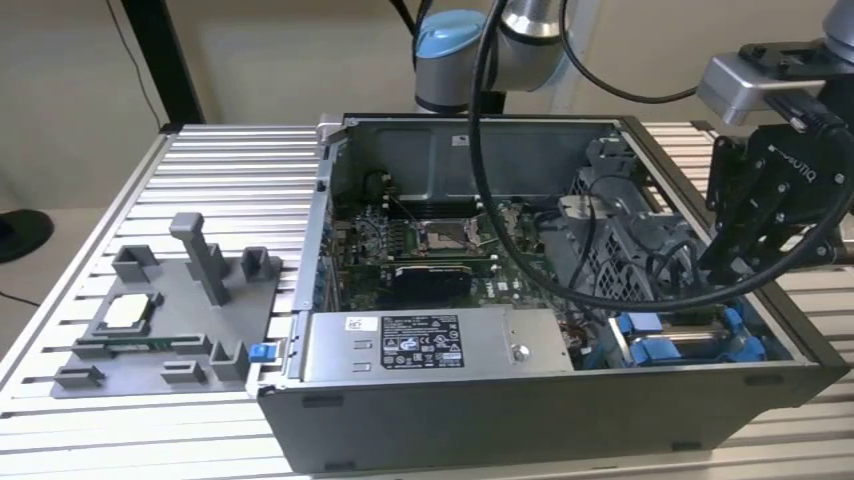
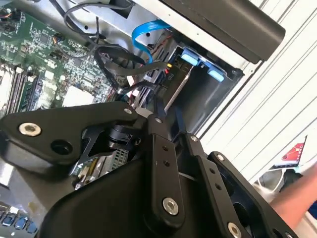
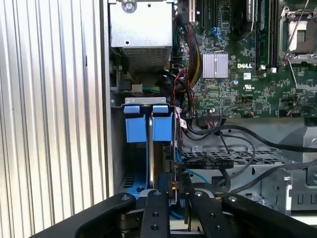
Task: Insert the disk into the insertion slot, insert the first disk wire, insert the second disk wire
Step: 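Insert the second disk wire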
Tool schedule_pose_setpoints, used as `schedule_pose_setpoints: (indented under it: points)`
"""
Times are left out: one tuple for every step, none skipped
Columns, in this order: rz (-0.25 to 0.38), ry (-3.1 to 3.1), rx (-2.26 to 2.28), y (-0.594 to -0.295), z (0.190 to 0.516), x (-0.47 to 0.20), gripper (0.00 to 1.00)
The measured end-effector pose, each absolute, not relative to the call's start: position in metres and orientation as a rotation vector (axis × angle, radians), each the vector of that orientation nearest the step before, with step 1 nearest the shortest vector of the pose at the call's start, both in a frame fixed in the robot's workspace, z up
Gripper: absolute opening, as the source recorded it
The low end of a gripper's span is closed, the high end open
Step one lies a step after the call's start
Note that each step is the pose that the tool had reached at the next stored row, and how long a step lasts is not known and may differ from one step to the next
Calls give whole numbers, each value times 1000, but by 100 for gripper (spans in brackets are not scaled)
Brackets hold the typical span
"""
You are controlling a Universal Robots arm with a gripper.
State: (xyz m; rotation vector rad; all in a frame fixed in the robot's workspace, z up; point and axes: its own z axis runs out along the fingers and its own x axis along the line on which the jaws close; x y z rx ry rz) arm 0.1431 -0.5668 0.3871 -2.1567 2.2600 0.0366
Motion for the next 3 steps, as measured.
schedule_pose_setpoints:
  points:
    - [37,2260,-2157,-567,387,143,100]
    - [37,2260,-2157,-567,387,143,100]
    - [37,2260,-2157,-567,387,143,100]
